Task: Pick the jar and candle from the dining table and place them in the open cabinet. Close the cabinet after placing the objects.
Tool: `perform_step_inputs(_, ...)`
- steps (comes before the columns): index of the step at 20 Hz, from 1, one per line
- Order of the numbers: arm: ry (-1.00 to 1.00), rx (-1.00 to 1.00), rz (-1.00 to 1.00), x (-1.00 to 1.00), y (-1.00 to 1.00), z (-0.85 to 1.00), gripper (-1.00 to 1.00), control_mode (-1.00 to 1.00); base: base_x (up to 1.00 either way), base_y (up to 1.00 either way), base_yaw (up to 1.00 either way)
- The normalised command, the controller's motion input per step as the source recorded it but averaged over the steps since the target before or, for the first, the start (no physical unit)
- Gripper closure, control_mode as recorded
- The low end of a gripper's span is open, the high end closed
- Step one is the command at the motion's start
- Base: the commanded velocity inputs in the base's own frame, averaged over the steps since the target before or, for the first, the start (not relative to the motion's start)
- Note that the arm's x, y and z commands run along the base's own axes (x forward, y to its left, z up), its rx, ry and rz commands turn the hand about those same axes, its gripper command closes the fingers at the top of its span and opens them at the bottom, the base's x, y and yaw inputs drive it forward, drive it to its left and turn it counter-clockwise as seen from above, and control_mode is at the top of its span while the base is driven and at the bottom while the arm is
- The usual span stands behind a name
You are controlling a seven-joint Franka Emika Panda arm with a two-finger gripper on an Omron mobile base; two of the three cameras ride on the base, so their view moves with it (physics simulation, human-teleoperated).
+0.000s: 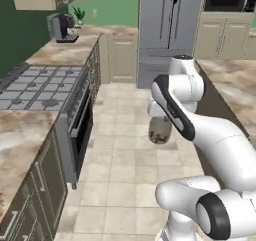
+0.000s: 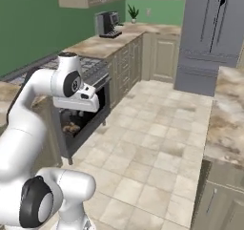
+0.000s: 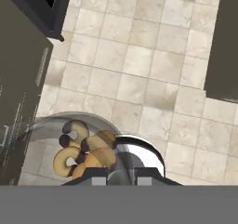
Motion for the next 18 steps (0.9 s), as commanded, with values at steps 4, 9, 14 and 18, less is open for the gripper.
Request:
perform_step_inputs(4,0.0,0.0,0.0,0.0,0.0,0.0,1.0,1.0,1.0,0.6,-0.29)
perform_step_inputs(9,0.0,0.0,0.0,0.0,0.0,0.0,1.0,1.0,0.77,0.09,-0.6)
perform_step_inputs(14,0.0,0.0,0.0,0.0,0.0,0.0,1.0,1.0,0.54,-0.14,-0.66)
perform_step_inputs(18,0.0,0.0,0.0,0.0,0.0,0.0,1.0,1.0,1.0,0.38,-0.19)
